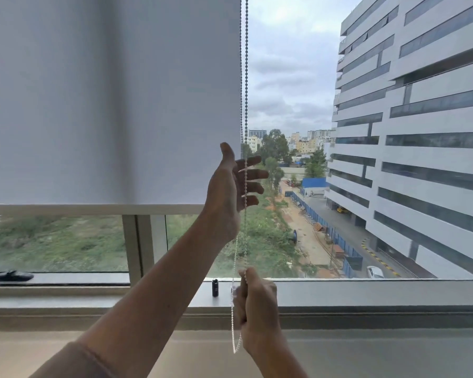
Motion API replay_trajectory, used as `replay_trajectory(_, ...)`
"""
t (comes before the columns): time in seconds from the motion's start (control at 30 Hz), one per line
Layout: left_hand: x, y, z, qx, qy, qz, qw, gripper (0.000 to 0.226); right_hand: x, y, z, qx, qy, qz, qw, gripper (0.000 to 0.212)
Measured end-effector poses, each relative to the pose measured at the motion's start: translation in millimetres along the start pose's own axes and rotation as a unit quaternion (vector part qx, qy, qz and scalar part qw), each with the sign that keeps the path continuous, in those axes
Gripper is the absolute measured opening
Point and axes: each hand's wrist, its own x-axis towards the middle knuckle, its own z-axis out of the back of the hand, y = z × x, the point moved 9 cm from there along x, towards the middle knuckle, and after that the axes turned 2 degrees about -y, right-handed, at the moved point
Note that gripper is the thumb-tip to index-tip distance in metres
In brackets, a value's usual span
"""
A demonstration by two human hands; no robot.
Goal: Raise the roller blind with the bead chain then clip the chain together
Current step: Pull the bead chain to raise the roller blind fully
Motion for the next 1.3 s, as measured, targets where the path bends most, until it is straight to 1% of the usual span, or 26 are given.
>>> replay_trajectory(0.1, -4, -1, -7, -0.015, -0.001, 0.029, 0.999, 0.079, 2, -5, 10, -0.014, -0.008, 0.009, 1.0, 0.061)
replay_trajectory(0.17, -11, 3, -6, -0.026, -0.029, 0.034, 0.999, 0.079, 3, -7, 14, -0.031, -0.009, 0.016, 0.999, 0.066)
replay_trajectory(0.23, -20, 7, 0, -0.03, -0.068, 0.008, 0.997, 0.082, 1, -11, 16, -0.062, 0.0, 0.021, 0.998, 0.069)
replay_trajectory(0.27, -24, 9, 3, -0.028, -0.083, -0.011, 0.996, 0.082, -1, -14, 16, -0.074, 0.006, 0.019, 0.997, 0.067)
replay_trajectory(0.3, -29, 12, 5, -0.028, -0.092, -0.027, 0.995, 0.081, -3, -17, 16, -0.082, 0.013, 0.013, 0.996, 0.061)
replay_trajectory(0.37, -39, 19, 9, -0.034, -0.102, -0.046, 0.993, 0.077, -5, -22, 17, -0.104, 0.035, -0.019, 0.994, 0.041)
replay_trajectory(0.43, -47, 23, 13, -0.034, -0.105, -0.064, 0.992, 0.075, -7, -21, 12, -0.139, 0.079, -0.057, 0.985, 0.033)
replay_trajectory(0.5, -55, 27, 17, -0.03, -0.105, -0.081, 0.991, 0.074, -5, -9, 6, -0.191, 0.108, -0.061, 0.974, 0.04)
replay_trajectory(0.53, -58, 30, 19, -0.028, -0.108, -0.085, 0.99, 0.075, -1, 0, 4, -0.203, 0.102, -0.054, 0.972, 0.047)
replay_trajectory(0.57, -61, 34, 22, -0.029, -0.114, -0.085, 0.989, 0.075, 5, 10, 2, -0.201, 0.094, -0.048, 0.974, 0.054)
replay_trajectory(0.6, -64, 39, 25, -0.032, -0.12, -0.083, 0.989, 0.075, 12, 23, -1, -0.188, 0.088, -0.042, 0.977, 0.056)
replay_trajectory(0.67, -70, 53, 30, -0.028, -0.132, -0.074, 0.988, 0.075, 23, 55, -15, -0.142, 0.087, -0.023, 0.986, 0.053)
replay_trajectory(0.77, -79, 82, 42, 0.0, -0.155, -0.037, 0.987, 0.07, 30, 108, -44, -0.083, 0.098, 0.004, 0.992, 0.054)
replay_trajectory(0.87, -87, 106, 50, 0.019, -0.151, -0.034, 0.988, 0.063, 25, 162, -80, -0.07, 0.137, 0.048, 0.987, 0.052)
replay_trajectory(0.97, -92, 127, 57, 0.055, -0.158, -0.037, 0.985, 0.065, 15, 205, -112, -0.05, 0.18, 0.063, 0.98, 0.05)
replay_trajectory(1.03, -94, 141, 64, 0.073, -0.168, -0.025, 0.983, 0.067, 12, 229, -130, -0.033, 0.191, 0.069, 0.979, 0.049)
replay_trajectory(1.17, -98, 166, 77, 0.099, -0.175, -0.002, 0.98, 0.07, 16, 263, -151, -0.022, 0.168, 0.079, 0.982, 0.046)
replay_trajectory(1.23, -100, 174, 80, 0.098, -0.175, 0.004, 0.98, 0.07, 19, 268, -154, -0.012, 0.156, 0.067, 0.985, 0.045)
replay_trajectory(1.3, -103, 176, 81, 0.1, -0.171, 0.008, 0.98, 0.068, 23, 266, -150, 0.014, 0.122, 0.048, 0.991, 0.049)
